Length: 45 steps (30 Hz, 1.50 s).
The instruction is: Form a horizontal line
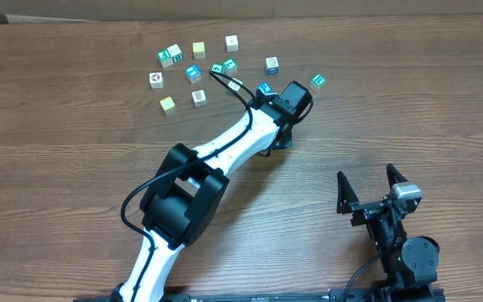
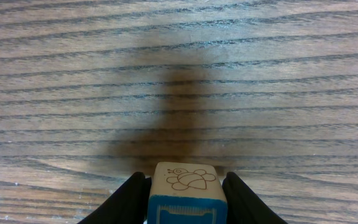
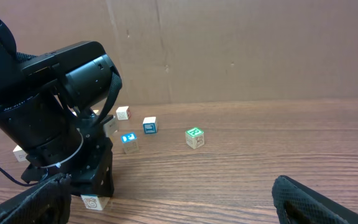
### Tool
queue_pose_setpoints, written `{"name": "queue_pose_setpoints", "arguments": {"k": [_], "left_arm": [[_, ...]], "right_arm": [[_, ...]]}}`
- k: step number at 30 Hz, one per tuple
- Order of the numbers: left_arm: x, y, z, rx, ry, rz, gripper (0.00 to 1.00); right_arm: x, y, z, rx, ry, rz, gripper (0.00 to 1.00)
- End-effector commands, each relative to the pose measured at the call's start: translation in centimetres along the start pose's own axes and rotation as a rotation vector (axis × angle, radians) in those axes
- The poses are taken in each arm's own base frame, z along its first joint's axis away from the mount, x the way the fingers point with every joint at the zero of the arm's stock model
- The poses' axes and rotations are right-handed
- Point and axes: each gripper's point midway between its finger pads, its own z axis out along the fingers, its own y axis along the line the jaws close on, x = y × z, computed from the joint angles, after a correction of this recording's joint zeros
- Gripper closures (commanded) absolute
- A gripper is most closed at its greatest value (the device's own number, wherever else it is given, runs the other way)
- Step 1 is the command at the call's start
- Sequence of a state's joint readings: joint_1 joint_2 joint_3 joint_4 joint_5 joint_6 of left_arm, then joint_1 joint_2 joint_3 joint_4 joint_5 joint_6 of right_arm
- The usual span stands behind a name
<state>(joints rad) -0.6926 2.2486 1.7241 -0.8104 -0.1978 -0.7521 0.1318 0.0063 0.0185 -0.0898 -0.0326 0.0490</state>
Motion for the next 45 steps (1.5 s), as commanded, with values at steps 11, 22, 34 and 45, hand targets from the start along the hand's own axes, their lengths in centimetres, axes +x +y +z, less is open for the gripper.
{"name": "queue_pose_setpoints", "arguments": {"k": [11,22,34,45], "left_arm": [[0.0,-0.4,0.4,0.008,0.004,0.025,0.62],[-0.3,-1.6,0.4,0.068,0.0,0.016,0.66],[-0.8,-1.9,0.4,0.077,-0.023,0.004,0.75],[-0.9,-1.8,0.4,0.072,-0.028,-0.001,0.62]], "right_arm": [[0.3,-0.2,0.1,0.009,0.001,0.003,0.0],[0.3,-0.1,0.1,0.008,0.001,0.003,0.0],[0.3,-0.1,0.1,0.008,0.001,0.003,0.0],[0.3,-0.1,0.1,0.008,0.001,0.003,0.0]]}}
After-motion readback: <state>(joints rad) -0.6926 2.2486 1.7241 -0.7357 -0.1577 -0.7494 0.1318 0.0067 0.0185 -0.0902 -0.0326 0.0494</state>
